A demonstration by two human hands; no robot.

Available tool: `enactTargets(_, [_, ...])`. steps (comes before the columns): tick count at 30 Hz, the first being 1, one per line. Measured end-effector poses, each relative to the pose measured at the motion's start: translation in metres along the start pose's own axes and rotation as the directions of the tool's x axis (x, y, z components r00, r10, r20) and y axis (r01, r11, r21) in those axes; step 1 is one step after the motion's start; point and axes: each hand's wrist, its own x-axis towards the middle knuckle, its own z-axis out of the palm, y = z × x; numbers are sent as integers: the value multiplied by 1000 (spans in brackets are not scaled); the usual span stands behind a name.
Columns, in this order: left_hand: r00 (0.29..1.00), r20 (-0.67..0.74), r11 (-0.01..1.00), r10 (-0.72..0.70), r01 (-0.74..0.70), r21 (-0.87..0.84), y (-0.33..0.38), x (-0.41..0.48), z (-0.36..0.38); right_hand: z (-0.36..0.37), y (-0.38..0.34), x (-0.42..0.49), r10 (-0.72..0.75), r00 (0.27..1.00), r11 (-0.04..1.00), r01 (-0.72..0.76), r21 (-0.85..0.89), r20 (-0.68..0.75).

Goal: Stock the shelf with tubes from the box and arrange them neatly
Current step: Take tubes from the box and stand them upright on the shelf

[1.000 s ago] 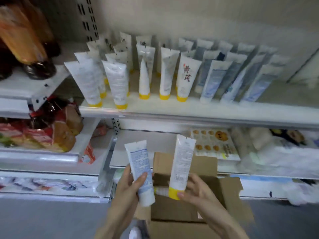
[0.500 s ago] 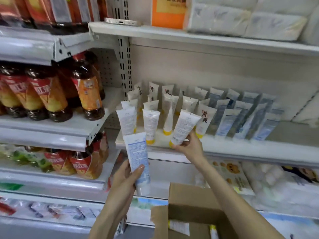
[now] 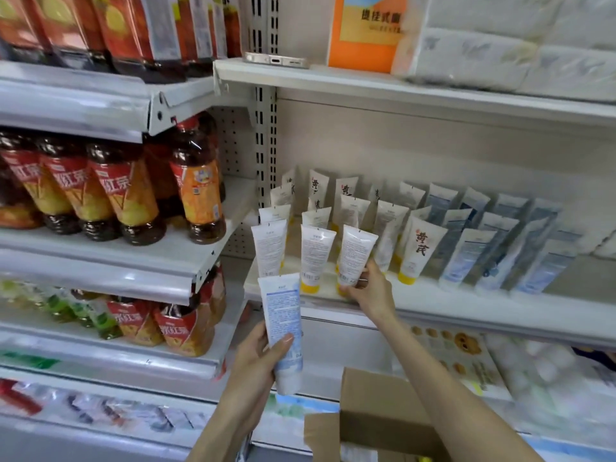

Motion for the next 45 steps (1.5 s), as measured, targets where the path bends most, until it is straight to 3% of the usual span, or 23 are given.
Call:
enactTargets(17, [997,65,999,-34,35,-15,-3,13,25,-8,6,3,0,987,1000,-4,25,158])
enactTargets(19, [998,62,1000,-27,28,-10,-5,15,31,-17,5,-3,6,995,998,-12,59,103])
enactTargets(23, [997,73,999,33,-35,35,-9,20,53,-54,0,-32,-1,1000,954,10,301,-31])
enactTargets(26, [990,119,995,75,-82,54,-13,22,79,-84,-5,-62,29,990,893,-87,442,137])
enactTargets(30, [973,216,991,86,-105,79,-25,18,122,-109,4,-91,10,922,934,-147,326,386])
enactTargets(38, [946,299,952,121,-195,234,-73,14,236,-188,62,-102,36,949,922,-153,356,314])
enactTargets(42, [918,338,849,205,-339,406,-100,26,294,-256,99,-97,42,963,937,-130,324,265])
enactTargets(45, [885,324,617,334,-465,635,-126,52,318,-312,132,-83,66,988,943,-108,314,141])
